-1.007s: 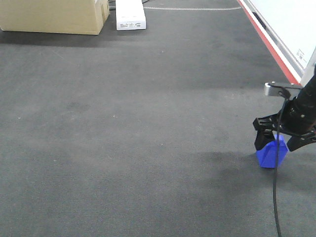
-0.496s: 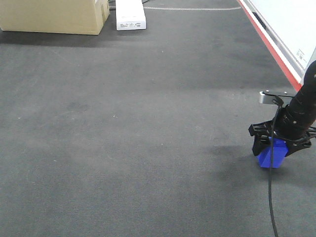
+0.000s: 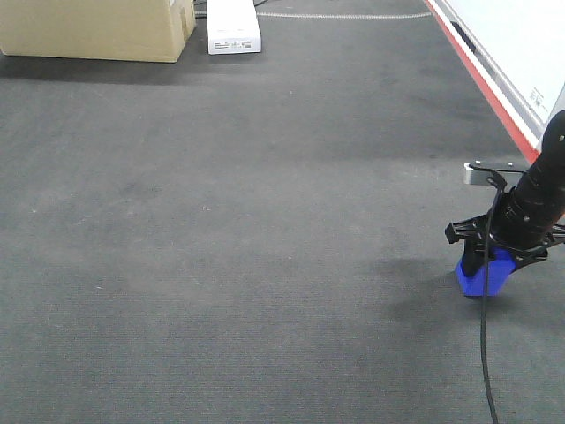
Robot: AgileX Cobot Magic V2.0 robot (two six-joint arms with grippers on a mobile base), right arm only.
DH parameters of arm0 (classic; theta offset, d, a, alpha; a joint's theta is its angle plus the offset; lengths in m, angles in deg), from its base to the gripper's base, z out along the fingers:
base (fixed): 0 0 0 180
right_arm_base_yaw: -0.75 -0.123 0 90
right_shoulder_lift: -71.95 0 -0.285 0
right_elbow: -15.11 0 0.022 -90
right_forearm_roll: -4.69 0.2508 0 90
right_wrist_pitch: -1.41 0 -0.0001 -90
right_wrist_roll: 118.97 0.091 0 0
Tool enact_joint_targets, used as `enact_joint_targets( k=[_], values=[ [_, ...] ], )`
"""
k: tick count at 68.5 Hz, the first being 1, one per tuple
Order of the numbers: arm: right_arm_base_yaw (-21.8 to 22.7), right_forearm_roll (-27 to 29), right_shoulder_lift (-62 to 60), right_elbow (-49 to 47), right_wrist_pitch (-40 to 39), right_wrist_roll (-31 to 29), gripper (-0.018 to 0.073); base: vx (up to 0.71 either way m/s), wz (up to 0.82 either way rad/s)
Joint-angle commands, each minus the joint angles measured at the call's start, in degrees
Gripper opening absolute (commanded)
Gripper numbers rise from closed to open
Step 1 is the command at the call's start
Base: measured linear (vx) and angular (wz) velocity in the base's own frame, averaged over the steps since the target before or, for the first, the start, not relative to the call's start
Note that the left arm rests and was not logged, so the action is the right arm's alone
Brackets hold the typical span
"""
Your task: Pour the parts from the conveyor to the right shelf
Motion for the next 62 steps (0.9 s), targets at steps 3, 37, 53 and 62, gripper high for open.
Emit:
enact_joint_targets(
  k=[3,37,53,62],
  values=[
    [0.32,0.25,-4.1,-1.14,-2.3,-1.58,-0.001,0.0,0.0],
    [0.32,2.61,-29.91,2.19,-14.28,-2.8,-0.0008,0.0,0.0],
    [0.32,3.54,-51.56,17.36,-26.93,-2.8,-0.0008,0.0,0.0],
    [0.32,3.54,-63.26,25.57,-31.43,-2.8,-0.0008,0.0,0.0]
  ],
)
